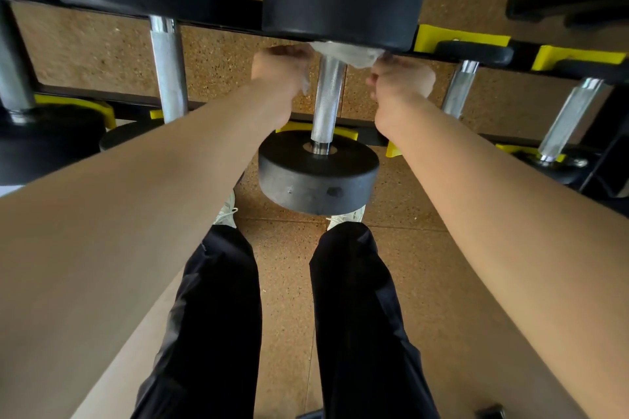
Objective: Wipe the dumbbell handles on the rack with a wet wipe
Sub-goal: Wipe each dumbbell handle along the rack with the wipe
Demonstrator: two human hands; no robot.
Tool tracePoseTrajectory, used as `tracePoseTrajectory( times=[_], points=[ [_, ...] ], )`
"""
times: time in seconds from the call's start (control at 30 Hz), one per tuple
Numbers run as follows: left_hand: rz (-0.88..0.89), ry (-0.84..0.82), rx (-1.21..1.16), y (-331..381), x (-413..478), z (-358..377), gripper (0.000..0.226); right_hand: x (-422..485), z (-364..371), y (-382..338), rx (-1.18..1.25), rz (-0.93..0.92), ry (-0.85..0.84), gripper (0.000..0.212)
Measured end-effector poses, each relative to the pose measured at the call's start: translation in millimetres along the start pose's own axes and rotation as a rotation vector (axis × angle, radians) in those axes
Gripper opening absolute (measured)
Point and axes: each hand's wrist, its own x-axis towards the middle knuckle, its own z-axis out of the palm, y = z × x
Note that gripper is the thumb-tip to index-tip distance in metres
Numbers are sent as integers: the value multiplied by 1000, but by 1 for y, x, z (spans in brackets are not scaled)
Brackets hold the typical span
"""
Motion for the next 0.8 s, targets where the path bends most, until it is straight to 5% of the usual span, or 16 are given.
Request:
tracePoseTrajectory(
  times=[0.1,0.13,0.2,0.3,0.5,0.67,0.8],
  points=[
    [162,88,486,-11,4,-15,69,-16,12,-3,69,34,-117,2],
    [170,81,412,-13,8,-18,69,-17,13,-2,68,22,-136,2],
    [2,-2,66,-11,10,-19,46,-13,6,1,16,9,-82,5],
    [129,-93,72,-14,-6,-15,6,-2,-15,9,-80,29,41,15],
    [-33,126,378,-36,13,-46,15,-27,-13,17,-268,-147,-349,3],
    [179,-174,525,-48,-2,-54,8,-9,-33,39,-391,-73,-156,10],
    [266,-53,923,-52,11,-58,15,-14,-34,51,-595,-165,-292,8]
  ],
)
